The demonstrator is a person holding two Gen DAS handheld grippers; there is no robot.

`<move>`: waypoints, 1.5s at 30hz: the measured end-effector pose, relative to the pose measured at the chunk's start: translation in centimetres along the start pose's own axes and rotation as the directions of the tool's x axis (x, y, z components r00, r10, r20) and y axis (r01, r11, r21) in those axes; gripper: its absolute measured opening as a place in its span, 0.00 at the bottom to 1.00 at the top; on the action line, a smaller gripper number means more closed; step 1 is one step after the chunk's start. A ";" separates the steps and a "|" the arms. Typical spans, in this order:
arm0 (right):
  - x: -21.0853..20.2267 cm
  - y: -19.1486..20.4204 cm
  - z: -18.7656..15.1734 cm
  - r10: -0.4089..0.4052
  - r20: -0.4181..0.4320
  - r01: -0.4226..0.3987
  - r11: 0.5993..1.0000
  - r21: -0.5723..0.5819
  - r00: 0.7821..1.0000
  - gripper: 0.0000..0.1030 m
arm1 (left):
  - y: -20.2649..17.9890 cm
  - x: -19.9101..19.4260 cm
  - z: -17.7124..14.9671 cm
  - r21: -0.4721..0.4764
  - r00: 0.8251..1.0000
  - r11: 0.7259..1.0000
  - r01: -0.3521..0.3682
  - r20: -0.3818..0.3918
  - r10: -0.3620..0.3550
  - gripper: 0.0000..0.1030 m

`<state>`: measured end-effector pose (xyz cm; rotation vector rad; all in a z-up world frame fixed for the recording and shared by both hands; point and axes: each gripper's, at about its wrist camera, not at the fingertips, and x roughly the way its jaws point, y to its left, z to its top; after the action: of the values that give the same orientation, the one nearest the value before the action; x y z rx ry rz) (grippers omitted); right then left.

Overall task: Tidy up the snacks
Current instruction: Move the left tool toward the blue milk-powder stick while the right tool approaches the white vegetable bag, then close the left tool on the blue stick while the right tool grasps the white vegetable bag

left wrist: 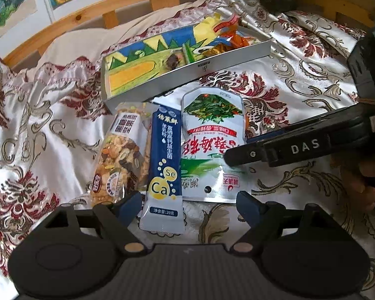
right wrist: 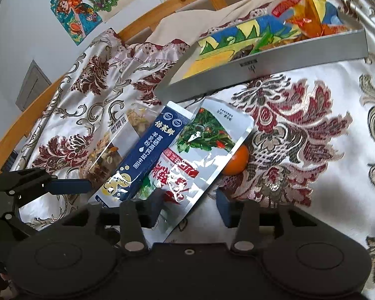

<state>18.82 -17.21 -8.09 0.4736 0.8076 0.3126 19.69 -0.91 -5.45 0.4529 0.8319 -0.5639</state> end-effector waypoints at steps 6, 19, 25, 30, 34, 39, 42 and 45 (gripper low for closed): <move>-0.1 -0.2 0.3 0.033 0.046 -0.034 0.999 0.025 0.998 0.37 | 0.1 0.2 0.1 -0.012 1.000 1.000 -0.002 -0.004 0.002 0.84; -2.6 -0.7 0.9 0.030 0.067 -0.033 0.998 0.049 0.997 0.07 | 0.8 -0.1 1.3 -0.093 0.999 0.995 -0.024 0.029 0.027 0.81; -6.4 -1.5 0.3 -0.053 0.030 0.051 0.997 0.054 0.998 0.07 | 0.5 0.6 1.2 -0.094 0.999 0.995 -0.032 0.030 0.035 0.78; -8.9 -2.8 -0.3 -0.131 0.031 0.128 0.988 0.090 0.991 0.08 | 0.6 2.1 1.2 -0.119 0.998 0.991 -0.057 0.021 0.060 0.72; -9.0 -3.8 -0.2 -0.201 0.025 0.196 0.973 0.122 0.979 0.11 | 0.7 2.9 1.5 -0.157 0.997 0.986 -0.061 0.033 0.067 0.69; -8.3 -4.3 -0.6 -0.247 0.025 0.239 0.955 0.174 0.969 0.39 | -0.7 3.5 2.2 -0.070 0.990 0.989 -0.134 0.036 0.136 0.58; -7.8 -4.0 -0.7 -0.250 0.059 0.236 0.954 0.184 0.966 0.54 | -1.3 4.0 2.5 -0.056 0.987 0.986 -0.155 0.035 0.157 0.57; -6.7 -3.1 -0.6 -0.259 0.077 0.244 0.955 0.170 0.963 0.67 | -1.8 4.6 2.7 -0.031 0.987 0.987 -0.159 0.027 0.160 0.58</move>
<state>14.27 -22.61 -5.96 0.5245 0.7899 -0.0124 22.55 -5.20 -7.70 0.4793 0.7668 -0.4095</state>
